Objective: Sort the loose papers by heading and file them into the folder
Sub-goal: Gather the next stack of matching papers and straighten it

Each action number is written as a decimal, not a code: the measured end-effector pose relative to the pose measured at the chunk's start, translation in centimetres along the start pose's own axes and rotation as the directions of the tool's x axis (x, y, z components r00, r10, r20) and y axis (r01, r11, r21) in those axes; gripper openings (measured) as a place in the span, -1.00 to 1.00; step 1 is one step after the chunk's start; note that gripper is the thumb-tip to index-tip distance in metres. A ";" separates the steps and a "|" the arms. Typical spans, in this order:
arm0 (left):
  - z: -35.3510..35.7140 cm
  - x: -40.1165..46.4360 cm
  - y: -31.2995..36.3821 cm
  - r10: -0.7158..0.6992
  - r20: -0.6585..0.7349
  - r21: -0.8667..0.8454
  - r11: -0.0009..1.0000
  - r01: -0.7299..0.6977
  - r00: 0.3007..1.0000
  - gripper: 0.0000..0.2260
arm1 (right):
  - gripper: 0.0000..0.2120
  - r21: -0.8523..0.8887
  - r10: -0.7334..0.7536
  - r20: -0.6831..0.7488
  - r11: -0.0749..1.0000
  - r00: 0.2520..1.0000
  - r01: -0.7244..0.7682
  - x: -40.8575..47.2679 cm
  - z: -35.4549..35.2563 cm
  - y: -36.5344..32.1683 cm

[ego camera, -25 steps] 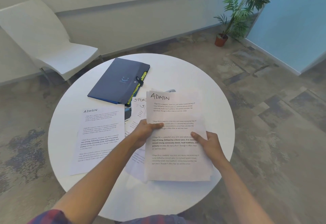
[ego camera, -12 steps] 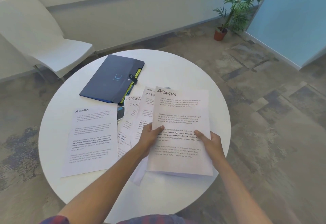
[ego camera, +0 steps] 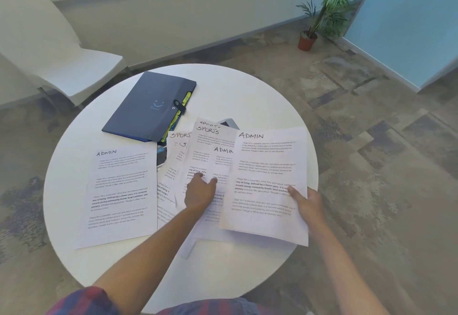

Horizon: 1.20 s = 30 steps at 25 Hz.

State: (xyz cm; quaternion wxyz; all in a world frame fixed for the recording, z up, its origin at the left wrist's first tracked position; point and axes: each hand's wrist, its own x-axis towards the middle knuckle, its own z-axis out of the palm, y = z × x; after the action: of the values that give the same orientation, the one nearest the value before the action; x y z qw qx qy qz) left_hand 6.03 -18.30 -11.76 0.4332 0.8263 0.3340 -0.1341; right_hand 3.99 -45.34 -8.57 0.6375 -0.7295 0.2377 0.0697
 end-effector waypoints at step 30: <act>-6.2 0.0 -0.1 0.365 0.230 -0.307 0.907 -0.288 0.902 -0.67 | -0.81 0.121 0.056 0.167 0.990 0.984 -0.077 -1.5 2.2 -1.1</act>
State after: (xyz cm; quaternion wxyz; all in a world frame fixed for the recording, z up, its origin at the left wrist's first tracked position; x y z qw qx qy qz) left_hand 5.54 -13.32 -8.18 0.5995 0.7775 0.1391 -0.1294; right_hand 3.61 -42.79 -7.39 0.6974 -0.6708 0.2130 0.1352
